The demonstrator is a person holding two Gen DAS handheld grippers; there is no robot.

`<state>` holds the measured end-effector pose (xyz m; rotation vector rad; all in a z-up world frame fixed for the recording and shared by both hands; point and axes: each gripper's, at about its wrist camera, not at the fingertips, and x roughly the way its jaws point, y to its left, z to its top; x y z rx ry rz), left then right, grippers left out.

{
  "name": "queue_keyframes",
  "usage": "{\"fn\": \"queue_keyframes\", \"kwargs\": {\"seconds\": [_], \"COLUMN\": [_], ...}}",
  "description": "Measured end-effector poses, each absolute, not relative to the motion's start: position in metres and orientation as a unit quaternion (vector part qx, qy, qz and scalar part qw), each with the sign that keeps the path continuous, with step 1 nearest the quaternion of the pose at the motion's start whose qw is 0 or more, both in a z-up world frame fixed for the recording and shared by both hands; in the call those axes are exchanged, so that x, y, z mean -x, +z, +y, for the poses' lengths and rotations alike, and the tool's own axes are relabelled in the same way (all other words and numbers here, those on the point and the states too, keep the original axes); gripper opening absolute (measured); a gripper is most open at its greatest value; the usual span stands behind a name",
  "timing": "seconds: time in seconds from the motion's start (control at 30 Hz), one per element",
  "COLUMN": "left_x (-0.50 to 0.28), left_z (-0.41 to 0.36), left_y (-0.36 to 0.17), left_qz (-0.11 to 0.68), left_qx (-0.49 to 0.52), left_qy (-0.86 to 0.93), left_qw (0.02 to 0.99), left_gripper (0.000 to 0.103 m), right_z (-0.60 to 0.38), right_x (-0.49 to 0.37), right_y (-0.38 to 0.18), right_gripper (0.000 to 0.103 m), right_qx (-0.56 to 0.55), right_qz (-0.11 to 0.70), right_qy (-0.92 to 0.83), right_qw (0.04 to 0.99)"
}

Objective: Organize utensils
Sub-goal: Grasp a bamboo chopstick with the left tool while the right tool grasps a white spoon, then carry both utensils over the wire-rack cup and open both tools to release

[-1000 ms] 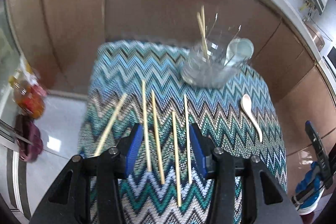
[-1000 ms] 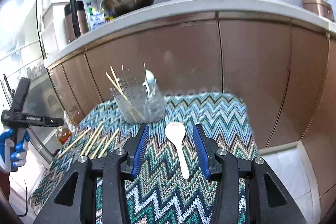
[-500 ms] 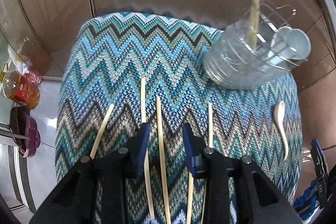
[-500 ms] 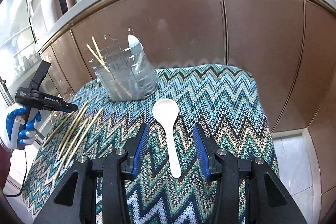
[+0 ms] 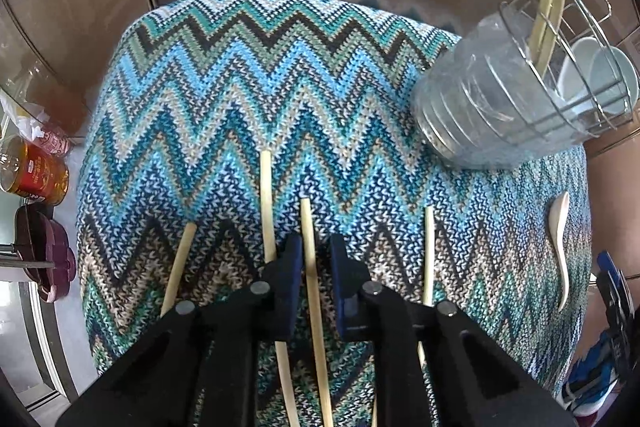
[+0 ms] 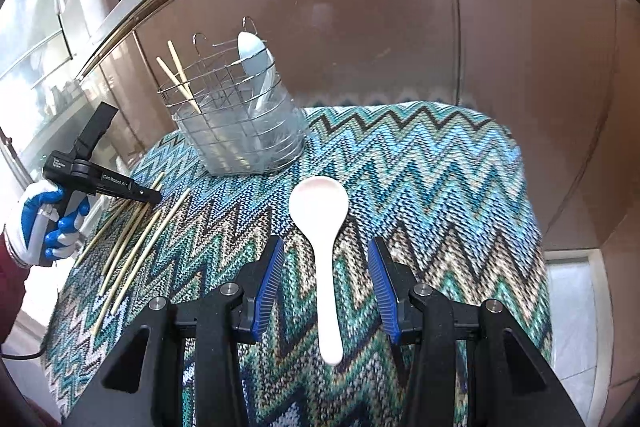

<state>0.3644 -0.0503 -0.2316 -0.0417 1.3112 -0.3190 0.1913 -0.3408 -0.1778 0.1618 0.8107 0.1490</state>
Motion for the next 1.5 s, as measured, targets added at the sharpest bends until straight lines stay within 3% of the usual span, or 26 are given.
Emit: {"fn": "queue_keyframes", "kwargs": {"seconds": [0.47,0.7,0.9,1.2,1.5], "left_x": [-0.372,-0.370,-0.369,-0.349,-0.301], "left_z": [-0.040,-0.047,-0.048,-0.057,-0.038], "left_y": [-0.238,-0.237,-0.235,-0.216,-0.160], "left_qz": [0.613,0.612,0.612,0.591,0.531], "left_qx": [0.025,0.022,0.015,0.034,0.037], "left_qy": [-0.159,-0.159,-0.148,-0.151,-0.164], "left_qw": [0.773,0.774,0.777,0.792,0.830], "left_gripper": [0.007,0.006,0.005,0.004,0.004], "right_z": [-0.357,-0.350,-0.339,-0.326,-0.322], "right_x": [-0.301,-0.318,-0.308,-0.263,-0.208], "right_y": [-0.207,-0.218,-0.211,-0.188,-0.139], "right_gripper": [0.033,0.015,0.005,0.005,0.005], "right_qx": [-0.053,-0.024,0.016,0.055,0.058], "right_qz": [0.504,0.527,0.515,0.484,0.423], "right_qy": [0.184,0.209,0.212,0.181,0.160], "right_qw": [0.842,0.823,0.830,0.855,0.890]}}
